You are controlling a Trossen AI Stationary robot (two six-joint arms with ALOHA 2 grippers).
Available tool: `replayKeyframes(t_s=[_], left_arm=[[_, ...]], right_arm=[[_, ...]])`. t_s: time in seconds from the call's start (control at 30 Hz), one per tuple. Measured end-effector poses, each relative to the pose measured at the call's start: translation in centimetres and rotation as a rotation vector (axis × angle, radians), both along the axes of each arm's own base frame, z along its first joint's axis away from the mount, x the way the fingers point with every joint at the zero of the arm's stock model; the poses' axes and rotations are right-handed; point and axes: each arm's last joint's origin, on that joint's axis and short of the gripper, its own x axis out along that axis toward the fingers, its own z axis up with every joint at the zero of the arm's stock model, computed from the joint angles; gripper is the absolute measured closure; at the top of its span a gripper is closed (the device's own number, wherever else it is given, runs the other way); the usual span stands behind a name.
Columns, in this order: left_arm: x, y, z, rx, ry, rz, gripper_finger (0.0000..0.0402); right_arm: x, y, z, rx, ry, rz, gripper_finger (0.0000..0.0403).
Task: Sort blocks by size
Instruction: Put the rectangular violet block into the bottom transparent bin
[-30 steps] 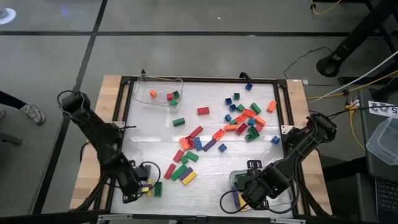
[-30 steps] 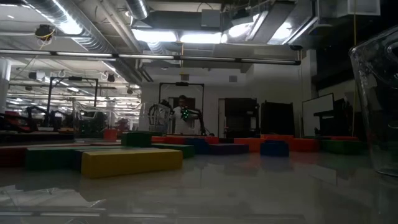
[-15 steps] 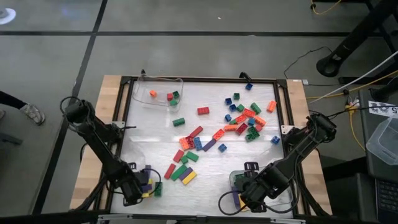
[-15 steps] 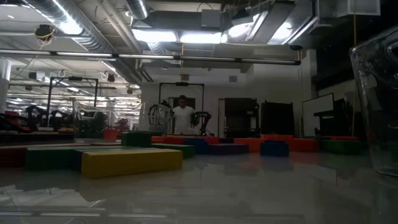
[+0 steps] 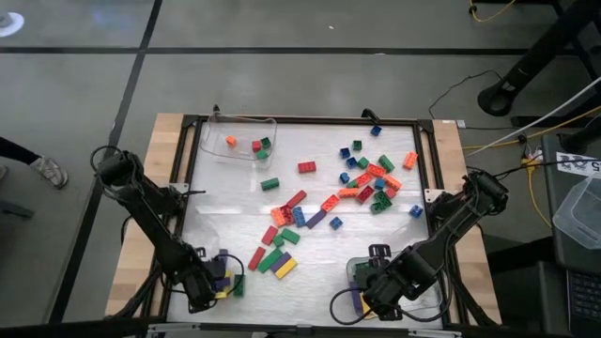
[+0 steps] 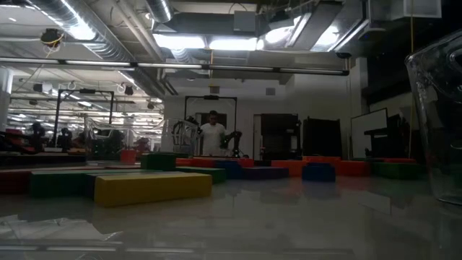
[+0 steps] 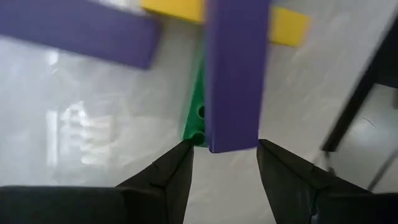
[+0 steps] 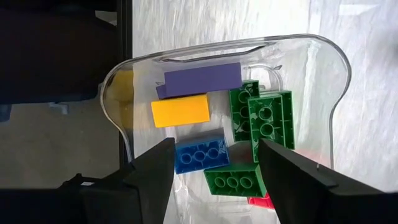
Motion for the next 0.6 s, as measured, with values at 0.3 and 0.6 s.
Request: replayKeyframes(t_s=[0.3,0.6], left_arm=[[0.0,0.0,0.0,-0.007,0.009,0.044,0.0235],[0.4,-0.6,1.8,0.000,0.015,0.049,0.0235]], right_arm=[[0.2,0.2,0.1,0.019,-0.021,0.001,0.0173],[0.2,0.2,0.1,0.017,-0.024,0.009,0.0173]])
